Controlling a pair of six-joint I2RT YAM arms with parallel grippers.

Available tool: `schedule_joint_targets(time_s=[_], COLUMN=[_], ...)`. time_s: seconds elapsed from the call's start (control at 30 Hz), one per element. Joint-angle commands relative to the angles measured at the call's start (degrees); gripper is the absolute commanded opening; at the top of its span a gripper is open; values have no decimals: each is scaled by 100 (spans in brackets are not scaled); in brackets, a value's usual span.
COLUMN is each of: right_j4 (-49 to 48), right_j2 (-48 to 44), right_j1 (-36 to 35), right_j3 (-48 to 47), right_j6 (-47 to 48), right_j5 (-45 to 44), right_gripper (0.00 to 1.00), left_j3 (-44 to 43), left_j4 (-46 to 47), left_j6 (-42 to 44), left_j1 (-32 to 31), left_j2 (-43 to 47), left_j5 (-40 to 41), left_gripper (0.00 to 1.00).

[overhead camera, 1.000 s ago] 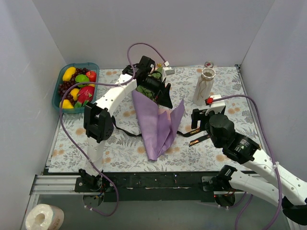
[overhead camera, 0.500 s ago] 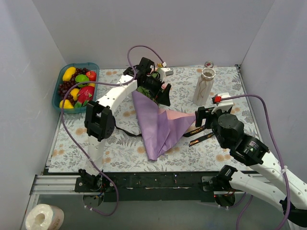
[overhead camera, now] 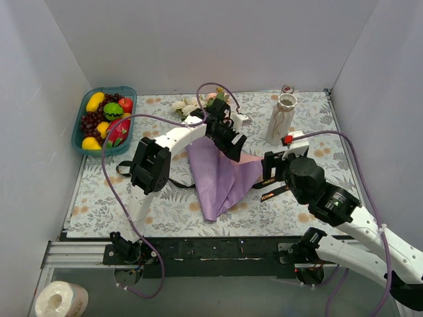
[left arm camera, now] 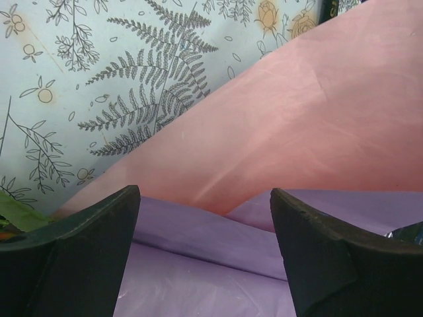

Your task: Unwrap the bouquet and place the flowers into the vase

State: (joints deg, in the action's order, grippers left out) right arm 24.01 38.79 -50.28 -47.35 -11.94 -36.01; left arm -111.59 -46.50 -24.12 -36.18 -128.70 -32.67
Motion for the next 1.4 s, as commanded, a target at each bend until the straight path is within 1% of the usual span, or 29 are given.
schedule_joint_targets(time_s=[0.0, 0.07, 0.1, 0.2, 0.3, 0.37, 0.43, 0.53, 0.57, 0.63, 0.67, 0.73, 0.83, 0.9, 0.97, 1.03, 1.1, 1.13, 1.2, 1.23, 1.27, 1.33, 1.37], right_j4=[-791, -889, -933, -1047, -1293, -1408, -1478, -1566, -1592, -1601, -1601, -1592, -1575, -1566, -1557, -1557, -1566, -1592, -1610, -1584, -1505, -1600, -1801], right_j2=[357, 454, 515, 542, 577, 665, 823, 920, 929, 912, 903, 868, 806, 762, 745, 709, 727, 753, 963, 1077, 1218, 1578, 1788], right_j1=[-17, -17, -17, -17, -8, -17, -17, -17, -17, -17, -17, -17, -17, -25, -8, -17, -17, -17, -8, 9, 44, 124, 202], right_j3=[59, 68, 86, 217, 367, 376, 358, 314, 314, 332, 332, 384, 455, 525, 569, 578, 587, 587, 552, 517, 464, 446, 455], right_j6=[34, 34, 26, -10, -10, -10, 8, -1, -1, 8, 8, -1, -18, -62, -71, -71, -62, -28, -27, -88, -167, -290, -456], right_j5=[269, 287, 287, 323, 349, 375, 410, 446, 454, 454, 463, 472, 481, 472, 463, 463, 533, 577, 744, 797, 884, 1227, 1350], right_gripper=[84, 84, 84, 83, 84, 84, 83, 83, 83, 83, 83, 83, 83, 83, 83, 83, 83, 84, 86, 87, 88, 88, 88], left_j3=[-126, -83, -30, 67, 199, 313, 401, 410, 393, 340, 279, 226, 147, 103, 76, -64, -187, -292, -398, -529, -600, -741, -785], left_j4=[255, 334, 352, 423, 423, 362, 343, 343, 370, 387, 370, 335, 264, 238, 238, 229, 220, 229, 247, 229, 177, 80, 10], left_j6=[-163, -250, -277, -400, -445, -453, -453, -506, -523, -567, -585, -620, -655, -647, -681, -769, -866, -919, -980, -998, -1024, -1060, -1086], left_j1=[-3, -20, -38, -55, -82, -161, -222, -258, -258, -266, -266, -266, -327, -407, -521, -609, -627, -627, -609, -531, -478, -233, -135], left_j2=[100, 100, 109, 153, 249, 267, 276, 232, 206, 162, 153, 118, 118, 126, 91, 47, 12, 29, 126, 170, 240, 416, 486], left_j5=[111, 278, 357, 787, 946, 1078, 1157, 1245, 1280, 1429, 1473, 1509, 1561, 1666, 1885, 2070, 2185, 2203, 2413, 2423, 2414, 2458, 2475], left_gripper=[77, 74, 67, 60, 59, 54, 46, 44, 39, 33, 26, 25, 33, 42, 43, 38, 37, 41, 64, 78, 80, 80, 81])
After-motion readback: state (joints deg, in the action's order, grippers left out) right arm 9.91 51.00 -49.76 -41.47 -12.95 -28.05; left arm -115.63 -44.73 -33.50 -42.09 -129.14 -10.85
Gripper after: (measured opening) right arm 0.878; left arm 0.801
